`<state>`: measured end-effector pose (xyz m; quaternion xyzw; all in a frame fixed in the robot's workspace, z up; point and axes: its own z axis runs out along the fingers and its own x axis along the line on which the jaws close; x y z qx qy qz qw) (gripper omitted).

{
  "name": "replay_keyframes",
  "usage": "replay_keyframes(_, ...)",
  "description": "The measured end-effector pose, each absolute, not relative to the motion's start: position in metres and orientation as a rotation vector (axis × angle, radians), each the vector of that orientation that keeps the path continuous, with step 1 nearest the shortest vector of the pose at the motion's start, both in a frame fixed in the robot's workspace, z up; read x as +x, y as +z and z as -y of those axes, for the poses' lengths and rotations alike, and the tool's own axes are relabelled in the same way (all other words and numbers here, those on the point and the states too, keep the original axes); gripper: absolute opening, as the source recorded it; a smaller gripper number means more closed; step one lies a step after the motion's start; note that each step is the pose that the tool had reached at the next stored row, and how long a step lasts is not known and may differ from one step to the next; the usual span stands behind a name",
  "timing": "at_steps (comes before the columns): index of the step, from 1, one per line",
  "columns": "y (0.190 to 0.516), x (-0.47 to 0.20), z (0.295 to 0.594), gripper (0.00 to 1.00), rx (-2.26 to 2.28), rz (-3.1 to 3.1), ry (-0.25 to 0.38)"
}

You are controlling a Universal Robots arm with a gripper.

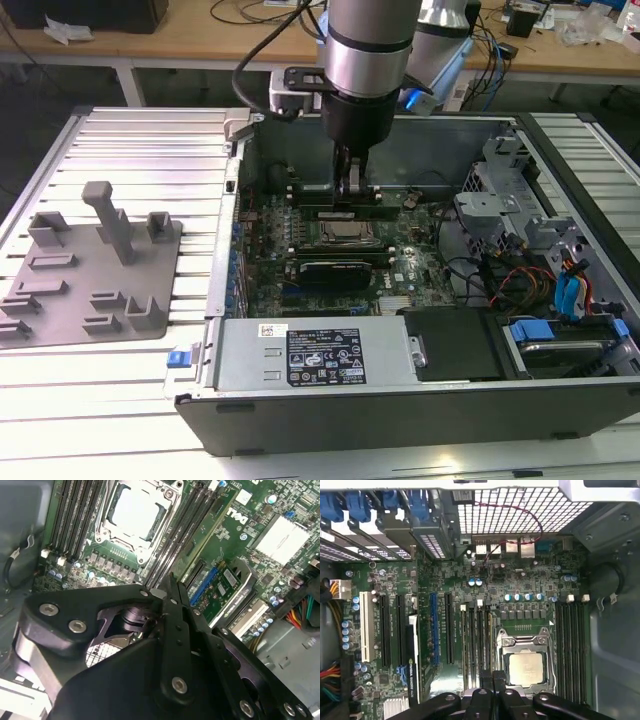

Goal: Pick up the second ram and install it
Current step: 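Pick up the second ram and move it above second insertion slot, then insert the second ram into the second slot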

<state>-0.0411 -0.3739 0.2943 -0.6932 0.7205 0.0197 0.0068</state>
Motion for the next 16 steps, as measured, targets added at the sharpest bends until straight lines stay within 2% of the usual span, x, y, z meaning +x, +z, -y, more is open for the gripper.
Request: replay_keyframes(16,0.2912,-0.0414,0.3740,0.09,-2.215,-2.209,0.062)
